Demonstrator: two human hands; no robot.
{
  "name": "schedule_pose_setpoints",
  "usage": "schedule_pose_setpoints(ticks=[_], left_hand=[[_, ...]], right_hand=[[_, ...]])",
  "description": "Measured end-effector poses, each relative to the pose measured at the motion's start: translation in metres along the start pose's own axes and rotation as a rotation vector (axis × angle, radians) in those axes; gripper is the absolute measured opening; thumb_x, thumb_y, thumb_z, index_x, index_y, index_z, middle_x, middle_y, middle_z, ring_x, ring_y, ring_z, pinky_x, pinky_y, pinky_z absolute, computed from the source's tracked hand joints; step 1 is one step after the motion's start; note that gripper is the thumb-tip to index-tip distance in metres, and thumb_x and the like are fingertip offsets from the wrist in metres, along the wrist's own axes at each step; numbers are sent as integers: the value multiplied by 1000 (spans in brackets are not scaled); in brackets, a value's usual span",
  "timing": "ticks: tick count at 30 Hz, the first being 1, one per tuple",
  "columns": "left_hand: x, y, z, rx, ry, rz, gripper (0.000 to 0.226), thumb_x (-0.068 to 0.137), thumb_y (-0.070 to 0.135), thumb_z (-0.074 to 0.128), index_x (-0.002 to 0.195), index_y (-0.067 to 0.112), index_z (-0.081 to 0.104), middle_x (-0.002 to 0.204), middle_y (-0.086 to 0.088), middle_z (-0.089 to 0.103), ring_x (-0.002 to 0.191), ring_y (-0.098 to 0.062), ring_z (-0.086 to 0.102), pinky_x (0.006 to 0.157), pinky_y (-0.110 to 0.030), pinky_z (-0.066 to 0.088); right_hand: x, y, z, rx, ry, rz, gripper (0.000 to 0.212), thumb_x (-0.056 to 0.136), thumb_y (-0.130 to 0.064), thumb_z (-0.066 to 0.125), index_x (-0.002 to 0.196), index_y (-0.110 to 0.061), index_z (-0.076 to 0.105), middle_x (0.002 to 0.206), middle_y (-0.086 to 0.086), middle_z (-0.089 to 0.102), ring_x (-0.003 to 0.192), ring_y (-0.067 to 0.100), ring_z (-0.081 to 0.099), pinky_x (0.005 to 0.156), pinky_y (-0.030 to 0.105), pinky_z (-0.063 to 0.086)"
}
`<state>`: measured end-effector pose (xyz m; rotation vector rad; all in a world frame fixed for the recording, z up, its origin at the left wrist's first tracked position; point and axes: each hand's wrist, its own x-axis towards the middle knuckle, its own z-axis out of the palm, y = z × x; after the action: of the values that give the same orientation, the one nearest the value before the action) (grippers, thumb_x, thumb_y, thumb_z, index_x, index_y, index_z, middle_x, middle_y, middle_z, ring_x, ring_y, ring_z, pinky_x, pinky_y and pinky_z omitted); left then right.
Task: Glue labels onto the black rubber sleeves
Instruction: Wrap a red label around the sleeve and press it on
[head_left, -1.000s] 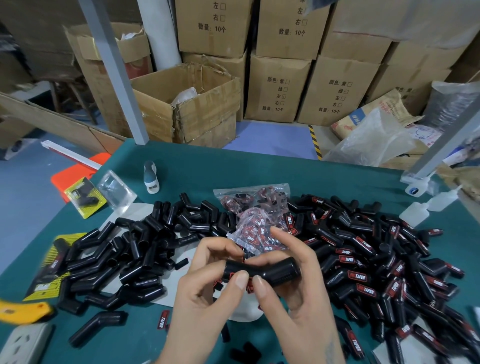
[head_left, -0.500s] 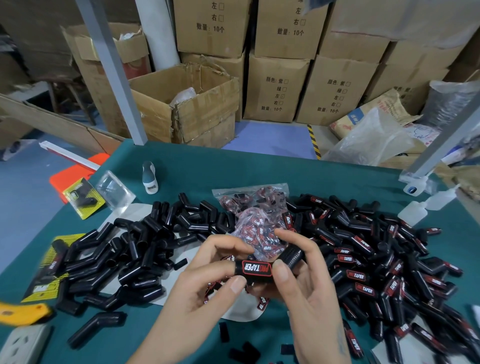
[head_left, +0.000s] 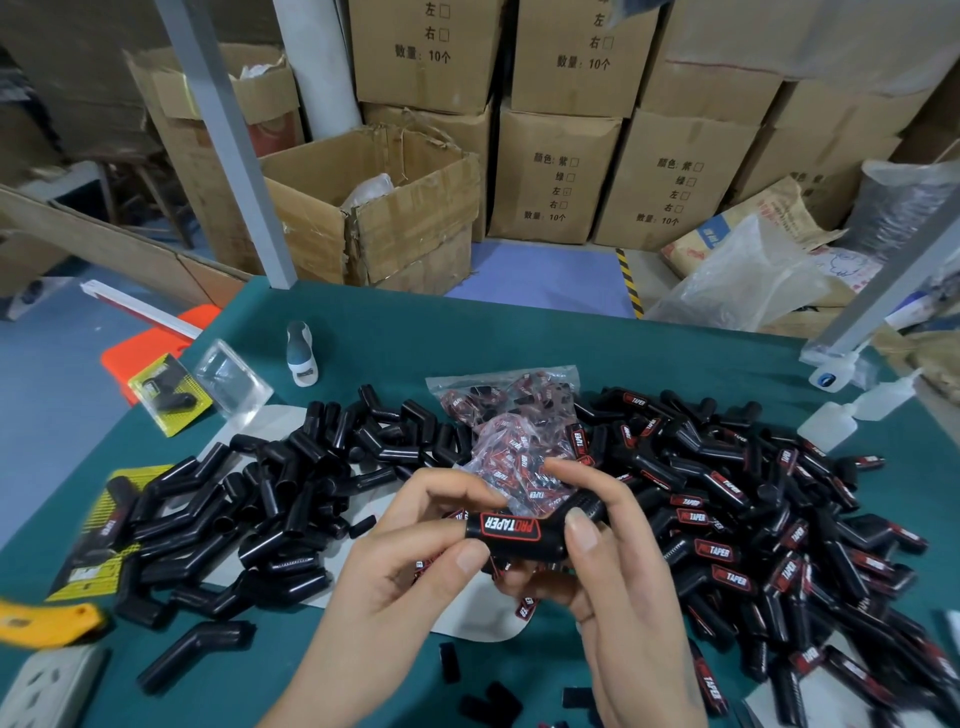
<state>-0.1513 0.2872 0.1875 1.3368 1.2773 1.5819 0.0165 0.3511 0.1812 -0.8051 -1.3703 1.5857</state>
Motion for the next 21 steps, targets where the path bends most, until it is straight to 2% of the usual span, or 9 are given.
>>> schedule_pose_setpoints(ticks=[2,6,8,10,12,13,16,19,21], left_hand=[[1,1,0,-5,7,17,29,97,35,65,93,12,82,117,6,64,109,-18,64,92,-22,49],[2,1,1,-26,44,39,50,98,54,65,91,7,82,117,3,65,110,-20,64,95,-24,49],[1,0,1,-23,65,60,52,96,55,67,89,6,82,117,4,65,110,-21,64,95,-26,49],[1,-1,1,5,80,100,43,96,55,66,91,15,84,118,5,64,112,-22,64,97,-27,49],[1,-1,2,36,96,129,35,97,54,66,93,25,84,119,7,63,115,-23,63,99,-27,49],[0,-1,2,52,104,137,33,97,54,66,93,26,84,119,8,63,116,-24,63,99,-27,49],[-1,-5,2,138,132,184,36,99,53,65,87,23,81,122,6,63,116,-27,62,97,-32,49],[-2,-7,3,208,137,231,32,101,51,63,88,27,80,123,1,61,118,-28,62,96,-36,51],[-2,-7,4,237,130,249,31,101,51,63,90,27,80,124,0,61,119,-29,61,94,-39,51]], right_hand=[[0,-1,1,3,2,3,62,88,-67,70,137,-31,61,97,21,74,75,39,75,75,42,61],[0,-3,2,27,-12,5,59,87,-68,72,132,-31,65,91,20,75,69,34,73,70,36,61],[1,-5,2,38,-26,14,58,85,-69,72,128,-30,67,86,21,75,65,32,72,68,34,60],[1,-6,2,20,-41,15,58,85,-72,70,125,-31,68,83,21,75,64,32,73,67,32,60],[1,-8,2,-51,-45,-14,55,87,-73,65,126,-34,67,92,16,76,75,30,76,71,31,61],[0,-8,1,-129,-24,-57,50,90,-71,62,128,-38,65,103,10,76,88,27,77,76,29,61],[0,-9,-3,-377,109,-301,32,96,-52,57,128,-47,64,134,-4,61,128,21,60,96,26,54],[-2,-13,-7,-435,123,-512,22,99,-45,63,119,-41,70,134,-4,58,132,28,55,106,38,48],[-3,-16,-6,-468,75,-606,17,98,-41,66,113,-36,73,127,-4,62,130,31,57,106,36,47]])
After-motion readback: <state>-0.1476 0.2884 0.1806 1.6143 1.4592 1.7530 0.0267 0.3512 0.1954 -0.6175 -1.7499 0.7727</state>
